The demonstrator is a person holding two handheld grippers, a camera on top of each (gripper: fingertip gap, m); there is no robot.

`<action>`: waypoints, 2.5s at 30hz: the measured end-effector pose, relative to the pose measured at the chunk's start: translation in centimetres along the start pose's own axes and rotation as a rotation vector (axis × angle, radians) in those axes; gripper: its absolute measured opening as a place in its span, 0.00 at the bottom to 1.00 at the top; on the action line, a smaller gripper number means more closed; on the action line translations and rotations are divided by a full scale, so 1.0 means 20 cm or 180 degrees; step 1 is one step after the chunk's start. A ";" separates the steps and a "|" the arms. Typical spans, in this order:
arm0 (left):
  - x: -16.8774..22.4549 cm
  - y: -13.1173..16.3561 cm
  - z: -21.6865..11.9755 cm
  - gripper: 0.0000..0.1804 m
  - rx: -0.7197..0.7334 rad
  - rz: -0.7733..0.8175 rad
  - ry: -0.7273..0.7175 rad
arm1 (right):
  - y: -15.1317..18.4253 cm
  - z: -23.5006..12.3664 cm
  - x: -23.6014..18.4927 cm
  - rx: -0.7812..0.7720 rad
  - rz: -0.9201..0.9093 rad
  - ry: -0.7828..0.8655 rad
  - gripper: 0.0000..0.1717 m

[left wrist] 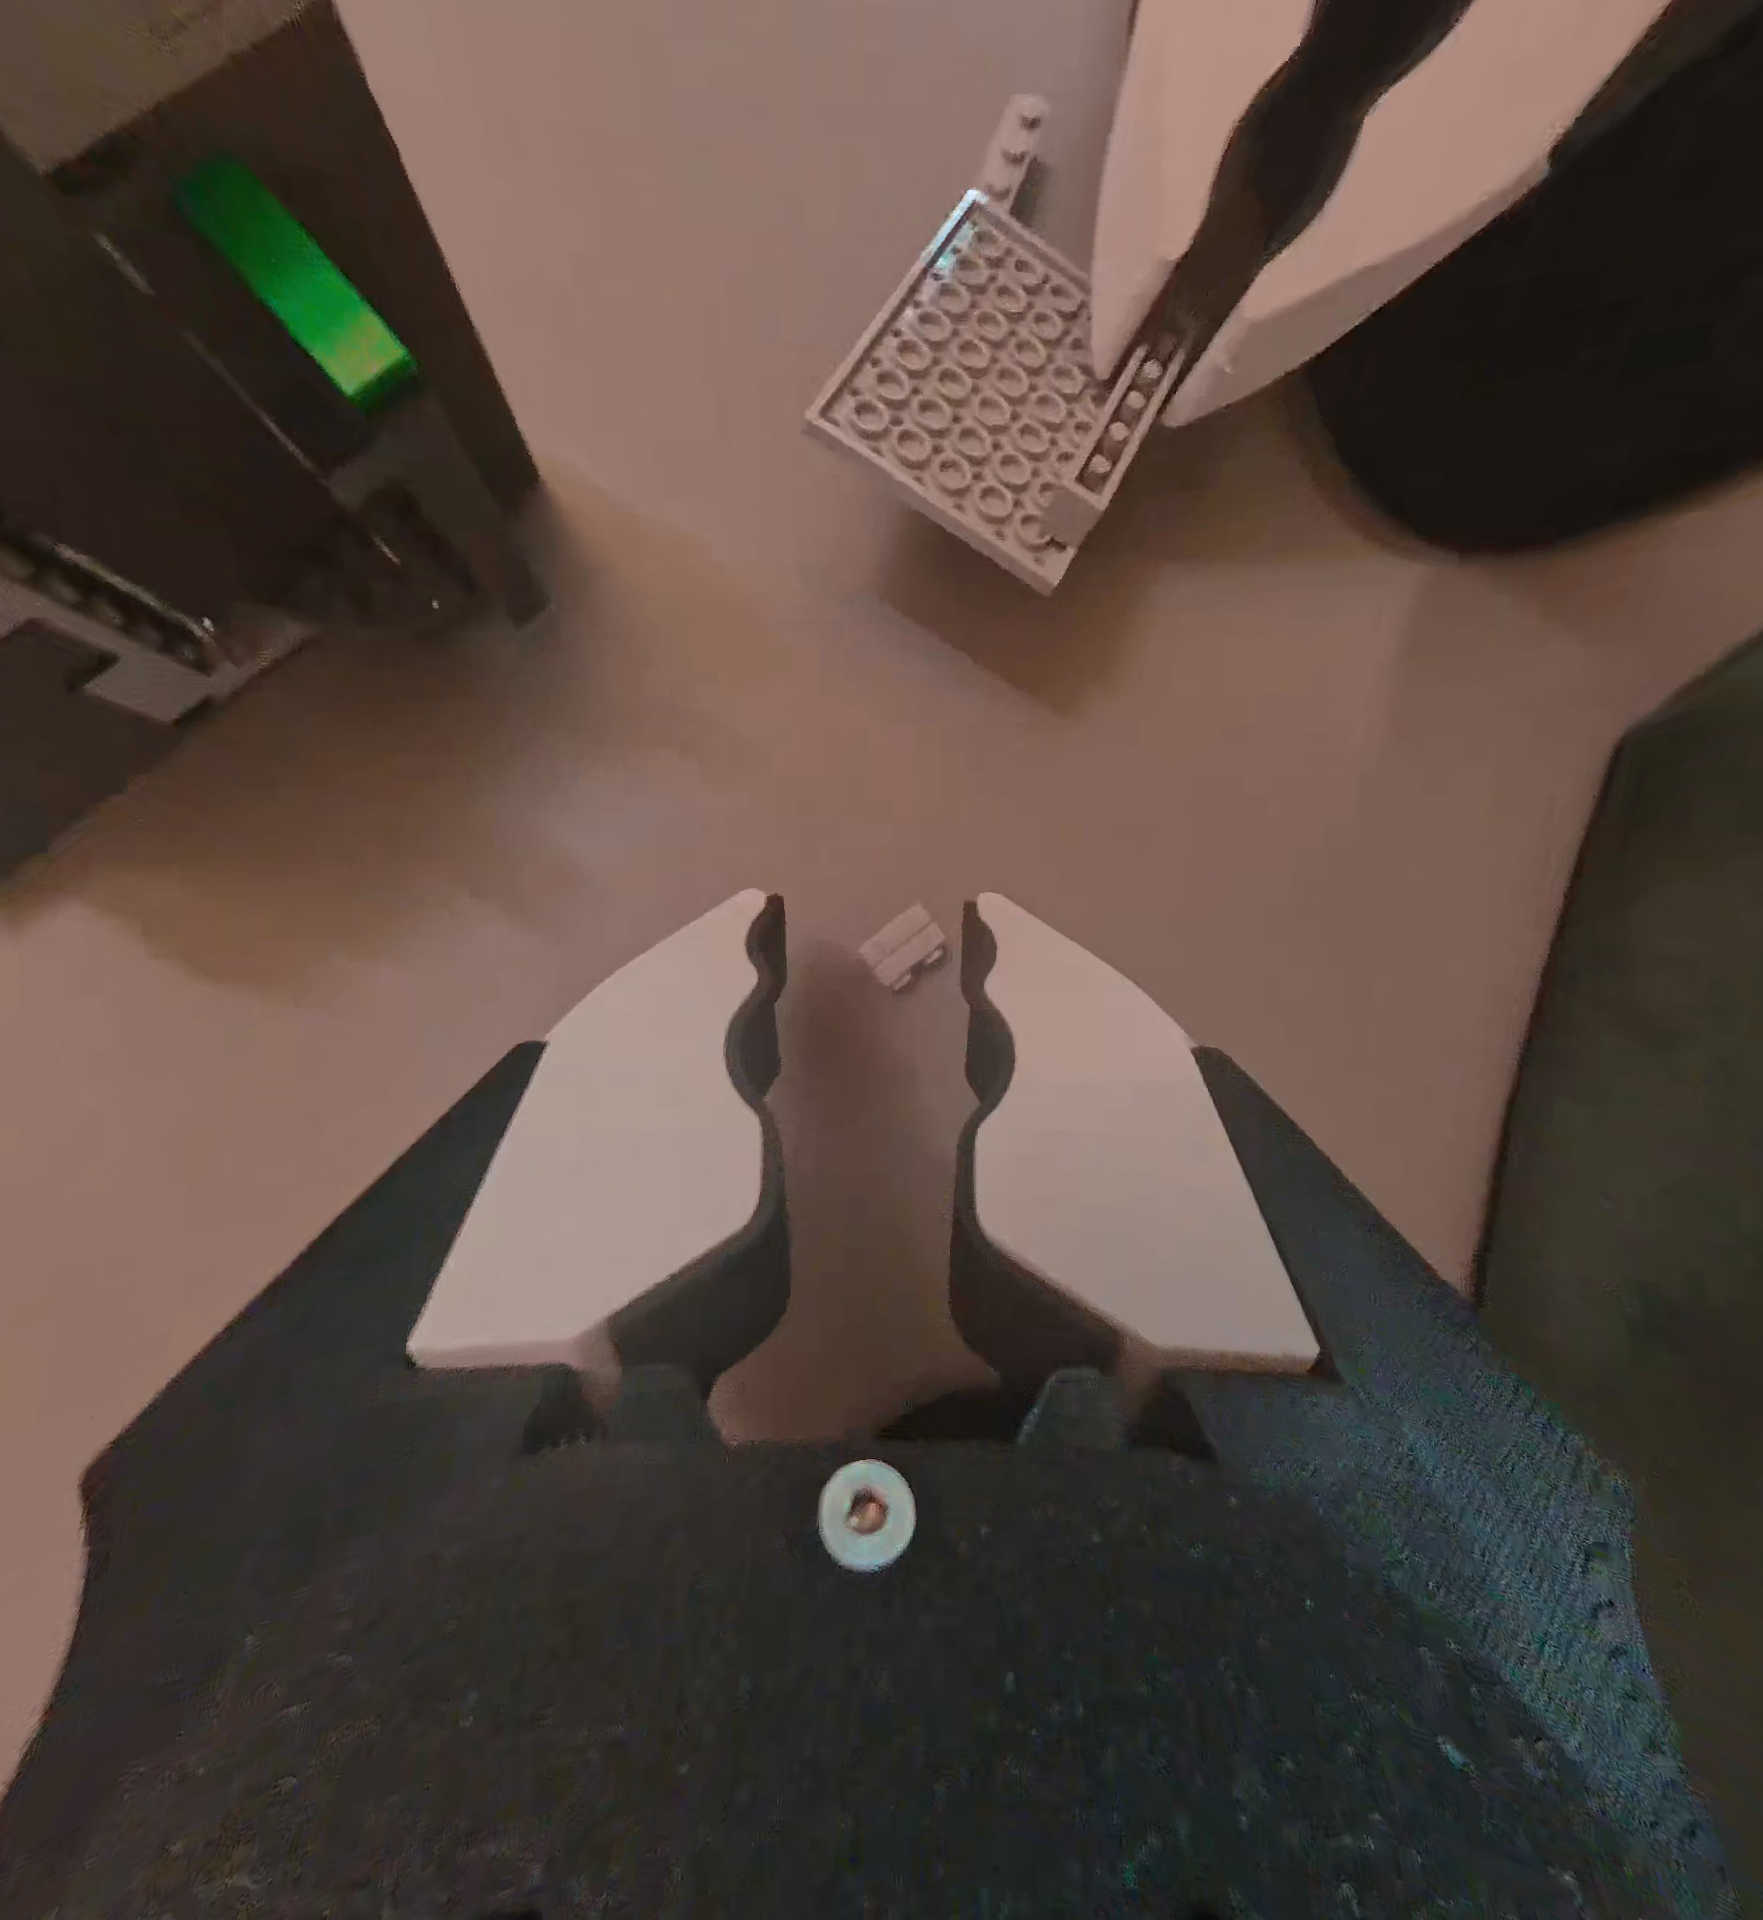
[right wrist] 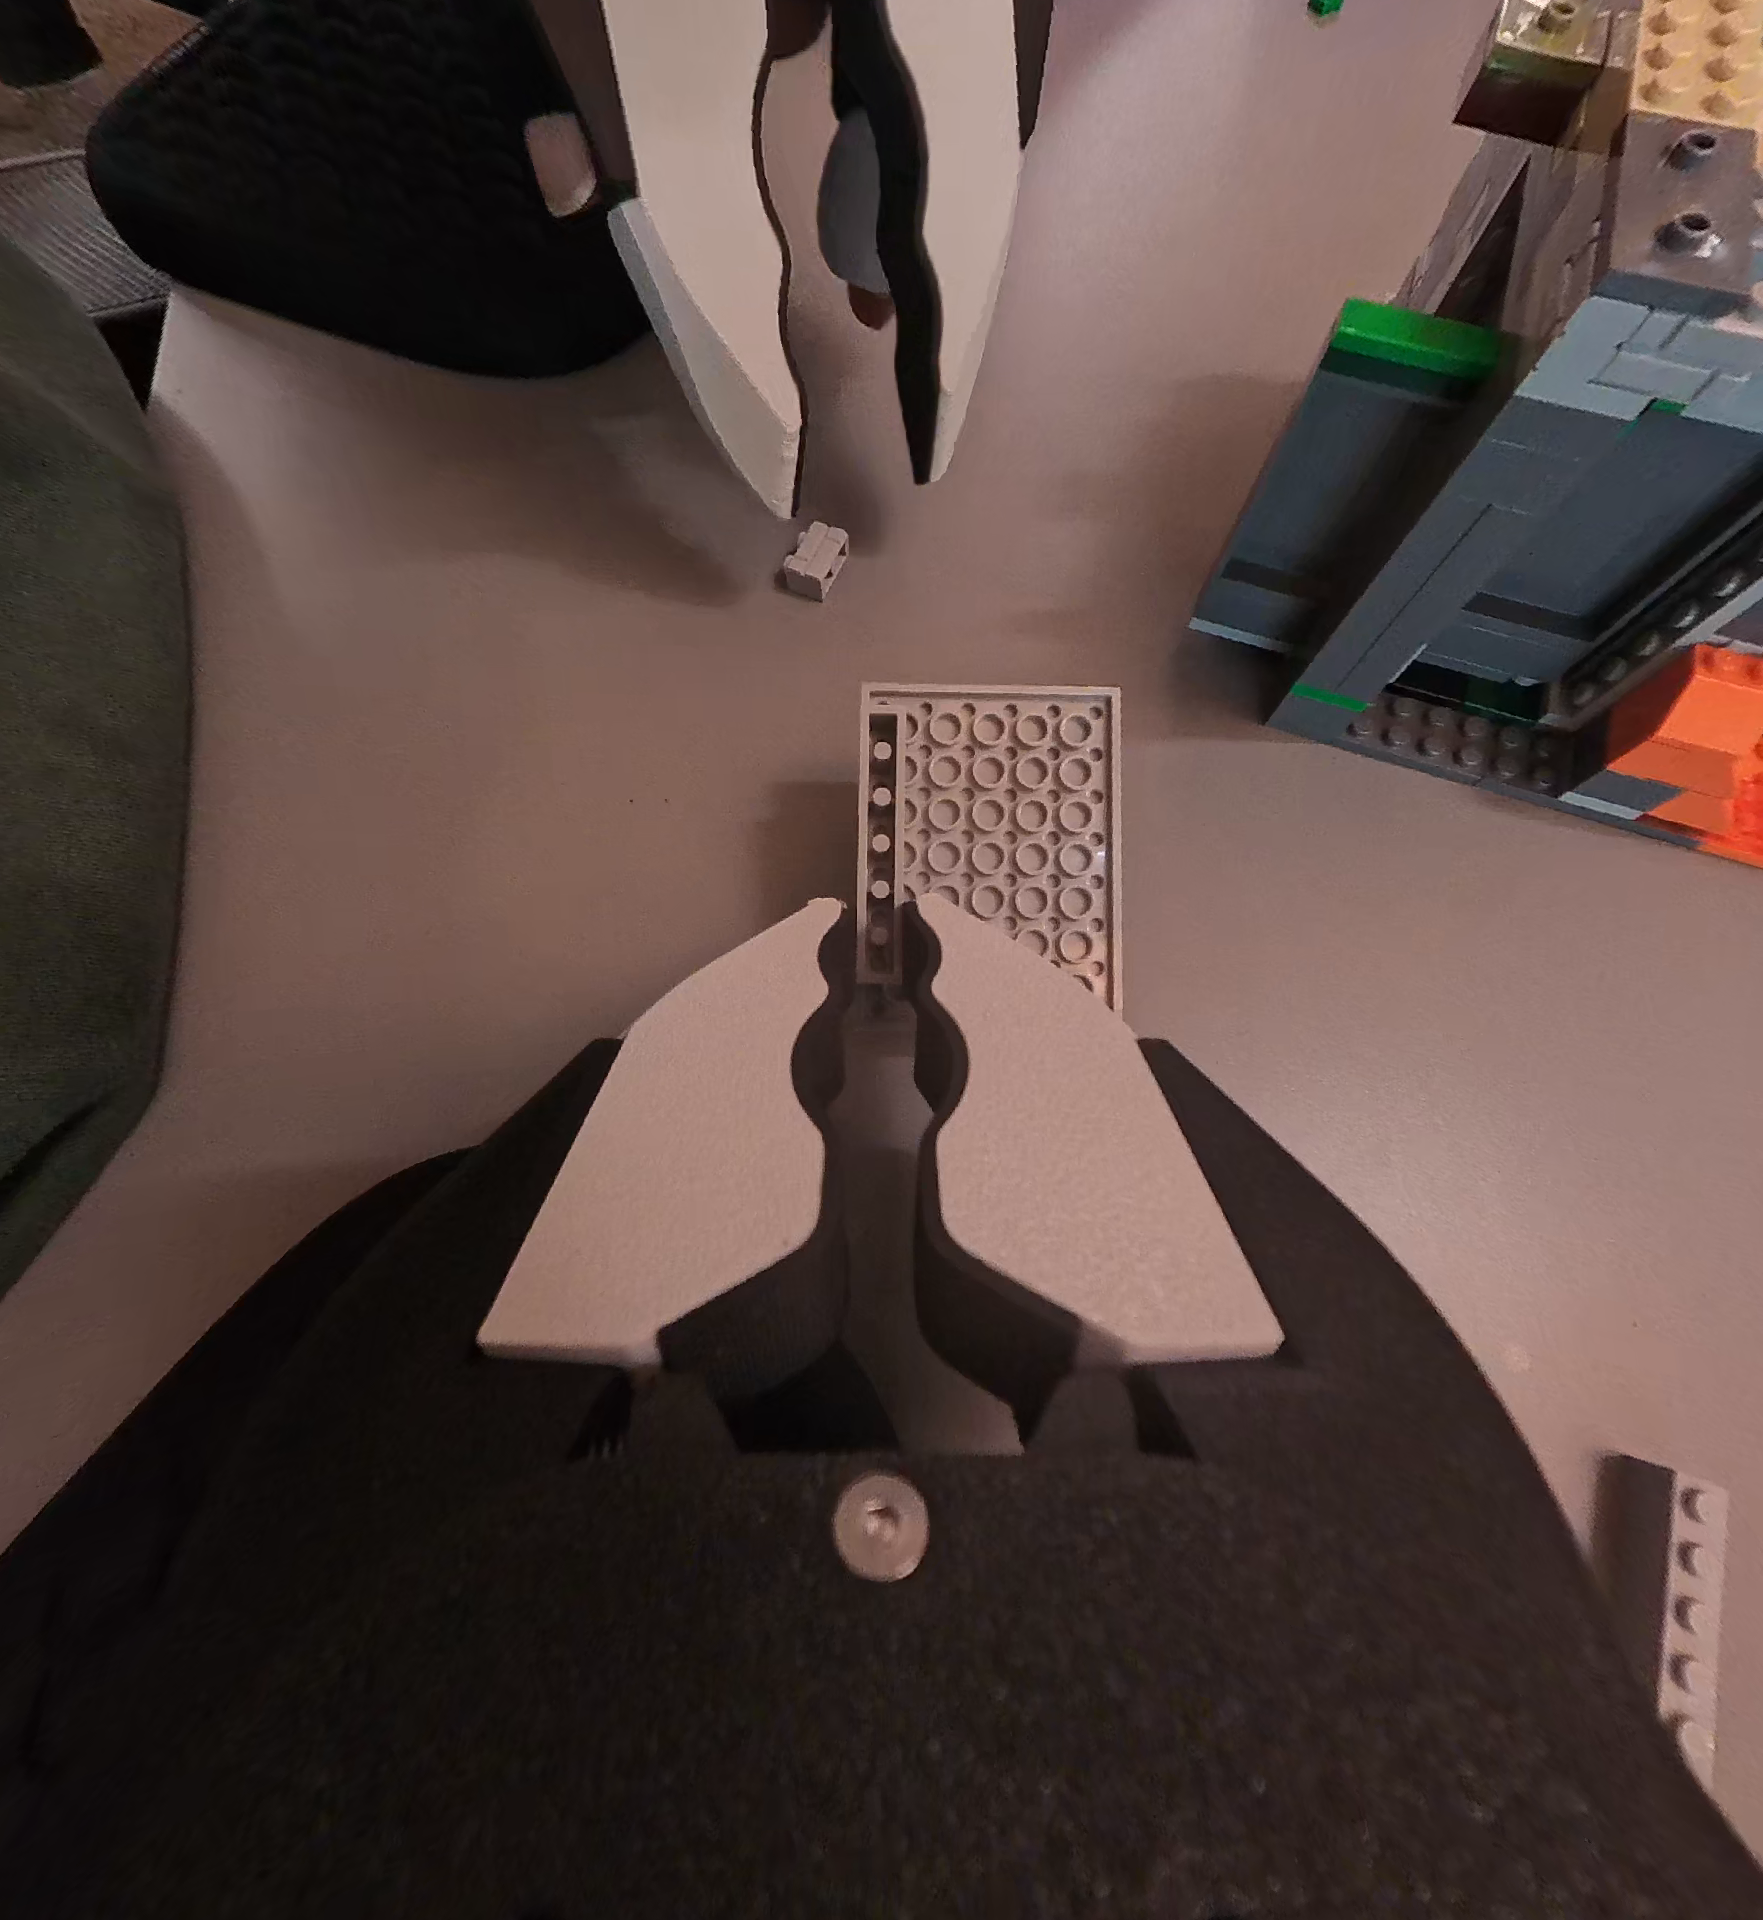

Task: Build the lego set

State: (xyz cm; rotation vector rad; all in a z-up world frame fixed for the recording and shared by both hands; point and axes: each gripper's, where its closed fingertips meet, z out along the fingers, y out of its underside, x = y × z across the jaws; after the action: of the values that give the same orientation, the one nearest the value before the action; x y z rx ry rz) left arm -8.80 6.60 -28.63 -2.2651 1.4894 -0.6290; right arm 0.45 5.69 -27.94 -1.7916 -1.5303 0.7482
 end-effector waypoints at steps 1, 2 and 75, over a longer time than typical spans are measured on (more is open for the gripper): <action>0.00 0.01 0.01 0.18 -0.0037 -0.0026 -0.0035 | 0.00 0.00 0.00 0.0008 0.0000 0.0000 0.04; 0.00 0.01 0.01 0.19 -0.0065 -0.0062 -0.0035 | 0.00 0.00 0.00 0.0015 0.0000 0.0001 0.04; -0.03 0.04 0.01 0.09 0.0237 0.1144 -0.0338 | -0.11 0.03 -0.06 -0.0246 -0.0345 -0.0037 0.11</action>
State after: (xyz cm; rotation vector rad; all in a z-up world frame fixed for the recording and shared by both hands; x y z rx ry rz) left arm -9.49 6.83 -29.41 -1.8773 1.7292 -0.4408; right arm -1.55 4.83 -26.67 -1.7465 -1.6700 0.6561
